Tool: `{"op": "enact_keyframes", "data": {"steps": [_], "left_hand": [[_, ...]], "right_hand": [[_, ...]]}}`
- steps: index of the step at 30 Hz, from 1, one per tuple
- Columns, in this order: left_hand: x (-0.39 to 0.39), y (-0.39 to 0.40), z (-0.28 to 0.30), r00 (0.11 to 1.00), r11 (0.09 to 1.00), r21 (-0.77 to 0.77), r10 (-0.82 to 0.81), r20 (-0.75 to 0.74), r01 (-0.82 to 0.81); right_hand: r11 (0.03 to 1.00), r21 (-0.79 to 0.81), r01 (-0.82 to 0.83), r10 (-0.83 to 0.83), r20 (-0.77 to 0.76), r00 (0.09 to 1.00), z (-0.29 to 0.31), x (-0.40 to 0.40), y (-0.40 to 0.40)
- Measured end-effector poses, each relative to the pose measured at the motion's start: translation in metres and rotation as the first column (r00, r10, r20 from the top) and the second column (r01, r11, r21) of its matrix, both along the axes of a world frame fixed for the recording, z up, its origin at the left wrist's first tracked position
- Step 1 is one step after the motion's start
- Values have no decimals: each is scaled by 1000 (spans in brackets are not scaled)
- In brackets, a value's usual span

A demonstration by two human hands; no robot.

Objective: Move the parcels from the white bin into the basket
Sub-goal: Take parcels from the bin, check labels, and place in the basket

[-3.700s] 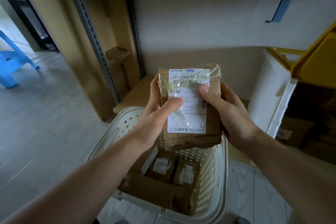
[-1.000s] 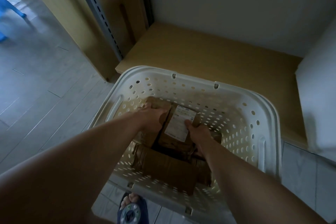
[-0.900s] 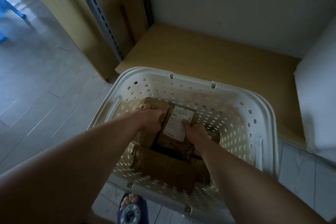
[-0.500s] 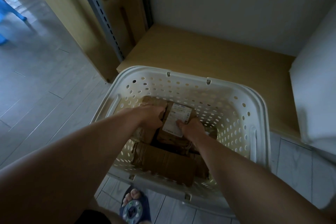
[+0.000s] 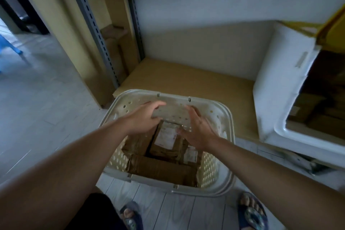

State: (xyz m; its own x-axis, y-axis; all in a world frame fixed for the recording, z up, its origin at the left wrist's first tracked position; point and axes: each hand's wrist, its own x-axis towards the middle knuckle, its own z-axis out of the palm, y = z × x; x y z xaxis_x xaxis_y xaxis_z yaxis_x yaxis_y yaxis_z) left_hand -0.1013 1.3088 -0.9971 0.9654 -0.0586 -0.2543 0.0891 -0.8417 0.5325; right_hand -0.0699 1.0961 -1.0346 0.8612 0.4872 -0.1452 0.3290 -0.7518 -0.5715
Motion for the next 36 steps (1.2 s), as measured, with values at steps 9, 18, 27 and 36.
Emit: {"op": "enact_keyframes", "data": {"steps": [9, 18, 27, 36], "left_hand": [[5, -88, 61, 898, 947, -321, 131, 420, 12], [18, -209, 88, 743, 890, -212, -184, 644, 404], [51, -263, 116, 546, 910, -119, -129, 828, 396], [51, -310, 110, 604, 871, -5, -337, 722, 492]], "right_hand": [[995, 93, -35, 3, 329, 944, 114, -35, -100], [923, 300, 240, -350, 396, 849, 139, -45, -217], [804, 451, 387, -550, 319, 772, 124, -30, -273], [783, 452, 427, -573, 259, 778, 123, 5, -301]]}}
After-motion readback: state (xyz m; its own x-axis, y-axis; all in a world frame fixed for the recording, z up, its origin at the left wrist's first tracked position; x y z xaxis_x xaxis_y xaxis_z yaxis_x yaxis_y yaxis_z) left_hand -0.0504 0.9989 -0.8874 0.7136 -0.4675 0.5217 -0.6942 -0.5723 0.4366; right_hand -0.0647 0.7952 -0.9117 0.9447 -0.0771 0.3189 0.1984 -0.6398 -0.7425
